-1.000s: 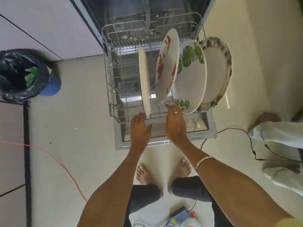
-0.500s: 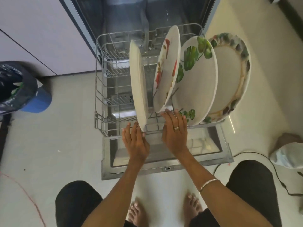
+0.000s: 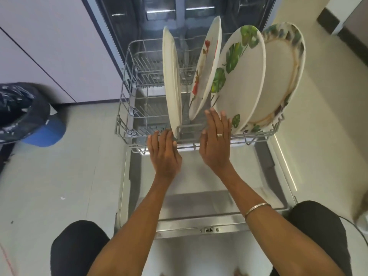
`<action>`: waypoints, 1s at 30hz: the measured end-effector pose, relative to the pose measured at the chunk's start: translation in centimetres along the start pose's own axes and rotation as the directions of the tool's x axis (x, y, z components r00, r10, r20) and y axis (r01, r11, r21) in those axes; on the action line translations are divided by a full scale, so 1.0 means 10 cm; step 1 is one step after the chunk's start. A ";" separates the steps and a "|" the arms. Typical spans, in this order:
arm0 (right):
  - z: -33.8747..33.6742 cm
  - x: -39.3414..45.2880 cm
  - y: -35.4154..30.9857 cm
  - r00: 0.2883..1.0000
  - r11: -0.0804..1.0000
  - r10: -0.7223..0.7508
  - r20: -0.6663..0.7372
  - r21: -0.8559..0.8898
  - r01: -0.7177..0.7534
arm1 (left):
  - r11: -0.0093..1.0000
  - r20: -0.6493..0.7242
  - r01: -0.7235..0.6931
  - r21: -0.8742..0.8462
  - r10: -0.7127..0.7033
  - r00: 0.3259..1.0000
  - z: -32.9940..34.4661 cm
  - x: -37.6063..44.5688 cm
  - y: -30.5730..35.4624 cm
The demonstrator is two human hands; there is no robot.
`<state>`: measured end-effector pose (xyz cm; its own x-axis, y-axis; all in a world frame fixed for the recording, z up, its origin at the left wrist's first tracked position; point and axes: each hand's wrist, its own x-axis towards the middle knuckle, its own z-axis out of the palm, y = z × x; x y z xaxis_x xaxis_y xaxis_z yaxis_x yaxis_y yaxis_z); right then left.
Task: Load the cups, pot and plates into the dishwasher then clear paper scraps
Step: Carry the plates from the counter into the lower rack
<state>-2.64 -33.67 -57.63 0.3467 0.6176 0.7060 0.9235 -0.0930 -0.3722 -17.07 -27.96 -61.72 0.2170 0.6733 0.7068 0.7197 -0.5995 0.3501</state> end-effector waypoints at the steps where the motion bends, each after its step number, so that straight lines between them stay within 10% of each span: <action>1: 0.03 0.04 0.02 1.000 1.000 0.001 0.007 0.002 -0.001 | 1.000 0.004 -0.003 -0.001 0.003 1.000 0.03 0.04 -0.01; 30: 0.90 1.25 0.35 0.964 0.994 0.113 0.242 -0.034 -0.108 | 0.993 0.284 0.020 0.116 -0.053 0.957 0.90 1.34 -0.33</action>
<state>3.45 -19.22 -55.50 0.3991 0.7735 0.4924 0.8856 -0.1861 -0.4256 -10.61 -13.08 -58.96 0.3573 0.7992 0.4834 0.7954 -0.5317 0.2911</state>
